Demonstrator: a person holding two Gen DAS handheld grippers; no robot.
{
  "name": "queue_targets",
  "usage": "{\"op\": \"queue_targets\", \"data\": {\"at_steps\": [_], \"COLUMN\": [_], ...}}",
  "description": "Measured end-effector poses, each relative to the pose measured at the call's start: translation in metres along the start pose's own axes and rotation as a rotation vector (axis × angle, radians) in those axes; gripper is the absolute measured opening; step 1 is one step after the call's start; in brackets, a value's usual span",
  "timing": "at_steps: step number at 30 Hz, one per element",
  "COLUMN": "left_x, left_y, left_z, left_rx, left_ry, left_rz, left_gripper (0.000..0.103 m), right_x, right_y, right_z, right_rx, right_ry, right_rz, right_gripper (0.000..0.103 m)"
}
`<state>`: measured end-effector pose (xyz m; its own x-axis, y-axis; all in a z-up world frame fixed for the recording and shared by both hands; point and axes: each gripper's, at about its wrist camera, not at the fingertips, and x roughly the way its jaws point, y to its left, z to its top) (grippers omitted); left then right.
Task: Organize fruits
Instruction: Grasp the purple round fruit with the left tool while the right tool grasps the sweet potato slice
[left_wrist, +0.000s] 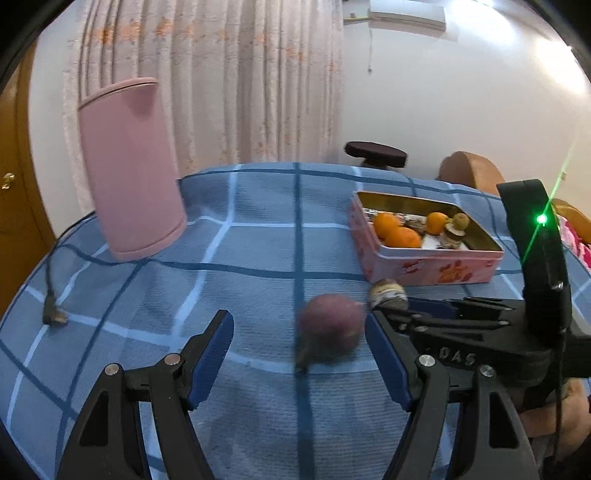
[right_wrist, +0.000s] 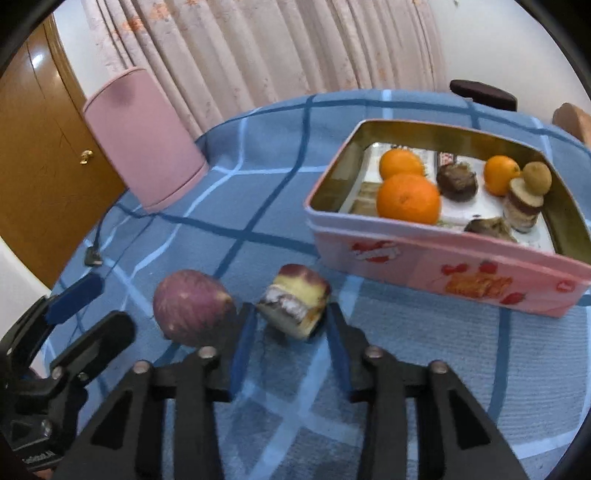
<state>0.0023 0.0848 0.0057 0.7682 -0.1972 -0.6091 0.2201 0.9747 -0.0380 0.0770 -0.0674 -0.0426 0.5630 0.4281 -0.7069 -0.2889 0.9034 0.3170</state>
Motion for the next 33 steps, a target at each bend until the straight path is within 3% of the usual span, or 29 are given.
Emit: {"op": "queue_targets", "data": {"at_steps": [4,6,9,11,13,14,15,17,19,20,27,29,33], "left_x": [0.016,0.028,0.044,0.052,0.055,0.055,0.055,0.055,0.056,0.056,0.046,0.041,0.038], "left_y": [-0.008,-0.011,-0.012,-0.01,-0.009,-0.008,-0.005,-0.001,0.003,0.004,0.012,0.017,0.028], "left_z": [0.003,0.005,0.006,0.006,0.005,0.005,0.005,0.005,0.006,0.006,0.01,0.012,0.013], "left_rx": [0.002,-0.002,-0.008,-0.019,-0.028,-0.033,-0.046,-0.069,-0.096,-0.107,-0.176,-0.19,-0.228], "left_ry": [0.043,0.075,0.119,0.129,0.141,0.139,0.138,0.137,0.135,0.134,0.052,0.021,-0.003], "left_rz": [-0.012,0.0,0.022,0.054,0.049,0.038,0.028,0.012,-0.002,-0.006,0.024,0.074,0.085], "left_gripper": [0.075,0.075,0.075,0.075,0.067,0.056,0.054,0.054,0.054,0.054,0.054,0.054,0.054], "right_x": [-0.022,-0.037,-0.045,-0.039,-0.032,-0.032,-0.032,-0.033,-0.035,-0.036,-0.011,0.001,0.016], "right_y": [-0.004,-0.01,-0.017,-0.022,-0.028,-0.029,-0.03,-0.029,-0.028,-0.028,-0.012,-0.01,-0.003], "right_z": [-0.003,-0.003,-0.004,-0.003,-0.003,-0.004,-0.003,-0.003,-0.004,-0.003,0.011,0.016,0.019], "right_rx": [-0.008,-0.007,-0.01,-0.003,0.038,0.048,0.057,0.063,0.072,0.075,0.062,0.093,0.069], "right_ry": [-0.08,-0.13,-0.162,-0.133,-0.092,-0.085,-0.082,-0.085,-0.1,-0.112,-0.073,-0.046,-0.019], "right_rz": [-0.047,-0.062,-0.097,-0.089,-0.035,-0.016,0.004,0.021,0.026,0.023,-0.005,-0.006,-0.06], "right_gripper": [0.038,0.021,0.021,0.021,0.022,0.024,0.025,0.037,0.071,0.073,0.069,0.064,0.053]}}
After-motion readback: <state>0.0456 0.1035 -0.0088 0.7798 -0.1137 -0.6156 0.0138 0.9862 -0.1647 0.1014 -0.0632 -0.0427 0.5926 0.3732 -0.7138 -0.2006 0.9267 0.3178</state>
